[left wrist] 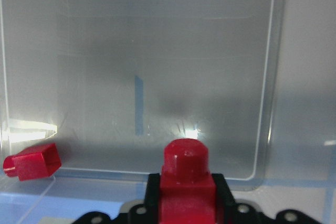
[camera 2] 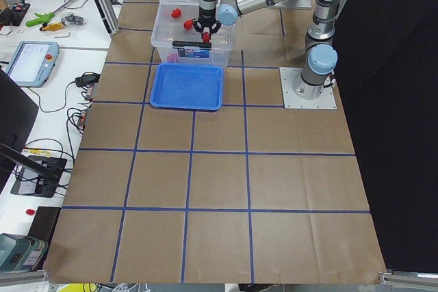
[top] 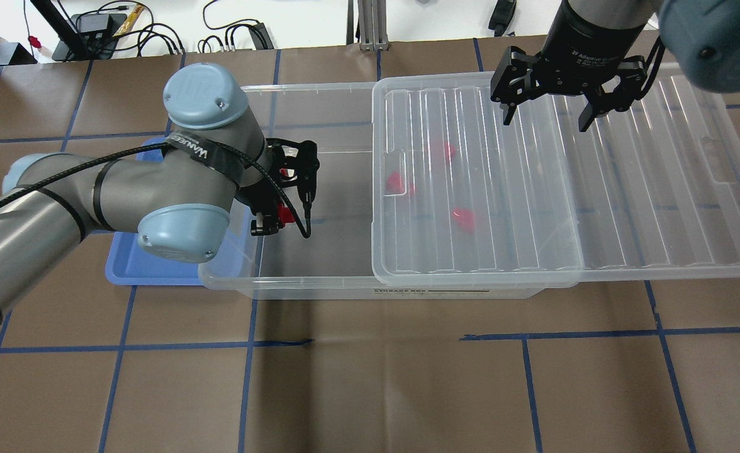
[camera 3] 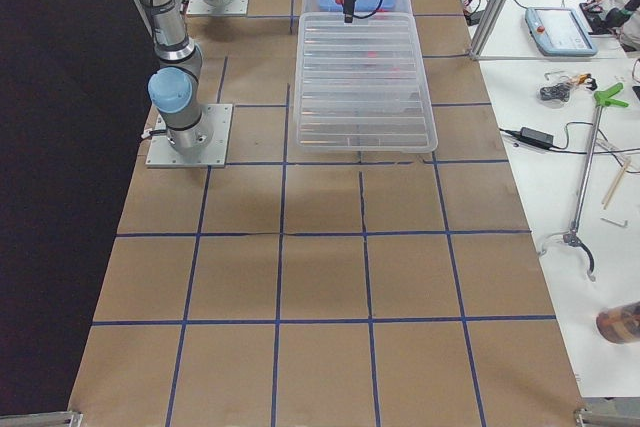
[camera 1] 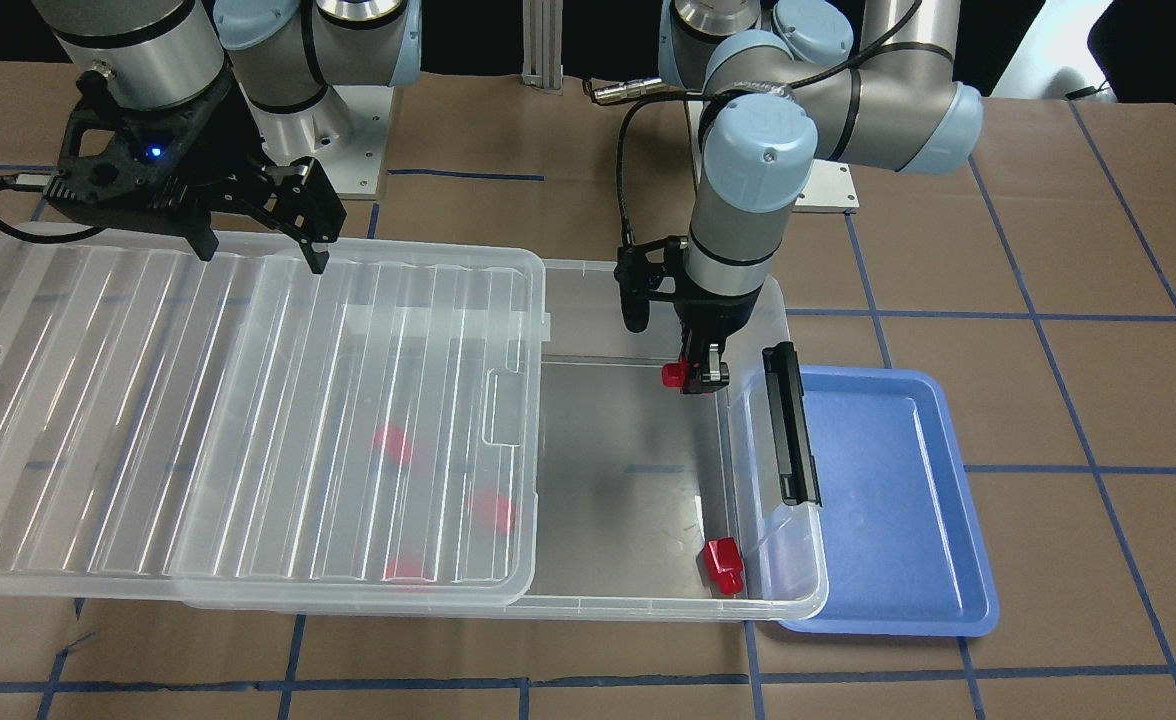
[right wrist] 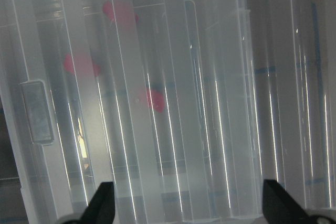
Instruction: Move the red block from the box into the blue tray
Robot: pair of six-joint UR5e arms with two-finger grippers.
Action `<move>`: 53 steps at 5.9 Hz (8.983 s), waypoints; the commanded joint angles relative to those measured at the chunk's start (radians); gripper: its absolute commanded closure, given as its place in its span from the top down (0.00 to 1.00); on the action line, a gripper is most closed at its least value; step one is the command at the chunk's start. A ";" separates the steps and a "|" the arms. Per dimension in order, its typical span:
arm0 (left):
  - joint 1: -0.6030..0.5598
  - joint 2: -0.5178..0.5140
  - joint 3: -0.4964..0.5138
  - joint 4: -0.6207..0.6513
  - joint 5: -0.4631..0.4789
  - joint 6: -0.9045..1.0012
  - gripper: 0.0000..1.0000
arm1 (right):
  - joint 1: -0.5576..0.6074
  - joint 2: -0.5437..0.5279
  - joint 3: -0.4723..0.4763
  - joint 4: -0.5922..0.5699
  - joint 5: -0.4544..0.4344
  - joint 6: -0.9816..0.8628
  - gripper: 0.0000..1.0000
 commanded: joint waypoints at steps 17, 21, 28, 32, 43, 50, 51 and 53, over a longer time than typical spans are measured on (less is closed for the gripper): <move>0.385 -0.085 0.053 -0.055 -0.009 0.240 0.97 | -0.746 0.140 0.238 -0.332 -0.068 -0.648 1.00; 0.158 0.048 0.324 -0.581 -0.010 -0.253 0.97 | -0.716 0.060 0.336 -0.340 -0.038 -0.623 1.00; 0.116 0.091 0.331 -0.399 -0.012 -1.044 0.98 | -0.621 0.058 0.336 -0.345 -0.034 -0.641 1.00; 0.127 0.106 0.332 -0.388 -0.016 -1.193 0.98 | -0.578 0.060 0.337 -0.346 -0.034 -0.638 1.00; 0.130 0.111 0.383 -0.538 -0.009 -1.473 0.98 | -0.420 0.060 0.350 -0.348 -0.002 -0.624 1.00; 0.127 0.114 0.383 -0.538 -0.006 -1.473 0.98 | -0.328 0.058 0.301 -0.346 0.026 -0.545 1.00; 0.127 0.112 0.383 -0.538 -0.007 -1.473 0.98 | -0.327 0.058 0.260 -0.328 0.025 -0.543 1.00; 0.127 0.112 0.381 -0.538 -0.007 -1.473 0.98 | -0.304 0.057 0.124 -0.191 0.018 -0.514 1.00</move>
